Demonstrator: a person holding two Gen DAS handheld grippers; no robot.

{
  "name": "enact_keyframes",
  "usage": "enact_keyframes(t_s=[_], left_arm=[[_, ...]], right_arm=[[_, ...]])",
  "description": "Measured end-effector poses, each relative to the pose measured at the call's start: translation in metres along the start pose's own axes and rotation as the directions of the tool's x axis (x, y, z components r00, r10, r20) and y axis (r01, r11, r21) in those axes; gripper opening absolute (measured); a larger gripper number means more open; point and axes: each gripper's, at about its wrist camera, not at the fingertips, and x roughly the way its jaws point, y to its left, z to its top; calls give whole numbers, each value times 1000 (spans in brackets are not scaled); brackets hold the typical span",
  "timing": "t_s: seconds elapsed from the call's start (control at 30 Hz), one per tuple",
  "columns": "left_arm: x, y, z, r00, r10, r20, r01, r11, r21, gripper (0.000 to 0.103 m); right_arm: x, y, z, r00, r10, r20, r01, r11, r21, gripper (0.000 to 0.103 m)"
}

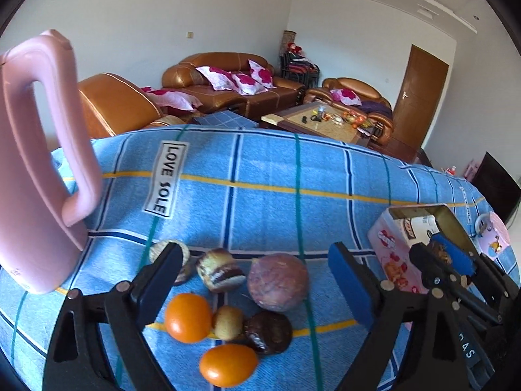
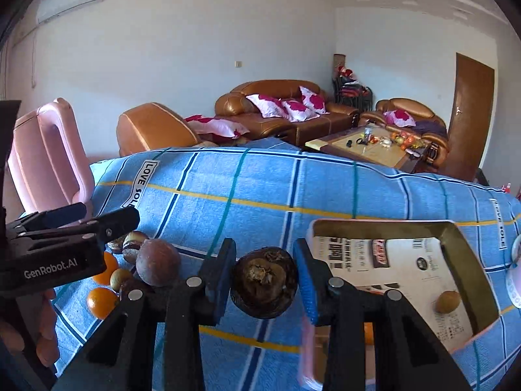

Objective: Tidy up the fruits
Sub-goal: 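Grasp the purple passion fruit with the left gripper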

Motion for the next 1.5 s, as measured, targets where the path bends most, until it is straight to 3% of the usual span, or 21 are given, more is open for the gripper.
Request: enact_keyframes(t_s=[0.23, 0.33, 0.43, 0.47, 0.6, 0.63, 0.7, 0.77, 0.83, 0.93, 1.03, 1.13, 1.23, 1.33, 1.5], left_arm=[[23, -33, -15, 997, 55, -63, -46, 991, 129, 85], [28, -40, -16, 993, 101, -53, -91, 981, 171, 85], [29, -45, -17, 994, 93, -56, -81, 979, 189, 84], [30, -48, -18, 995, 78, -70, -63, 979, 192, 78], [33, -59, -23, 991, 118, -67, -98, 964, 248, 78], [33, -58, -22, 993, 93, -71, -74, 968, 241, 78], [36, -49, -18, 994, 51, -97, -32, 981, 189, 66], [53, -33, -16, 981, 14, -194, 6, 995, 103, 58], [50, -29, -13, 985, 5, -175, 10, 997, 82, 58], [51, -26, -12, 985, 3, -173, 8, 998, 66, 49], [52, -24, -12, 985, -9, -172, 18, 998, 52, 49], [43, -25, -15, 991, 8, -132, -1, 999, 49, 48], [18, -30, -14, 1000, 19, 6, -19, 998, 55, 48], [0, -37, -13, 993, 27, 114, -36, 997, 73, 48], [-12, -48, -12, 984, 27, 176, -39, 997, 64, 48]], right_arm=[[-15, -25, -9, 1000, -2, -9, 2, 999, 39, 39], [-14, -27, -8, 1000, 9, -9, -8, 999, 49, 39], [-15, -29, -9, 1000, 19, -13, -18, 998, 55, 39], [-13, -28, -9, 1000, 21, -16, -20, 998, 55, 39], [-12, -30, -11, 999, 38, -28, -36, 997, 68, 39], [-12, -30, -11, 999, 37, -29, -35, 997, 69, 39], [-12, -31, -11, 999, 34, -26, -32, 997, 72, 39], [-12, -31, -10, 999, 34, -25, -32, 996, 79, 39], [-11, -33, -10, 999, 36, -28, -33, 996, 85, 39], [-10, -35, -10, 999, 40, -30, -37, 995, 92, 39], [-10, -35, -10, 999, 36, -28, -33, 996, 87, 39], [-8, -36, -11, 999, 31, -25, -29, 996, 85, 39], [-10, -37, -11, 999, 34, 3, -34, 996, 79, 39], [-18, -38, -10, 998, 41, 52, -45, 996, 77, 39], [-31, -42, -7, 989, 83, 126, -94, 992, 84, 39]])
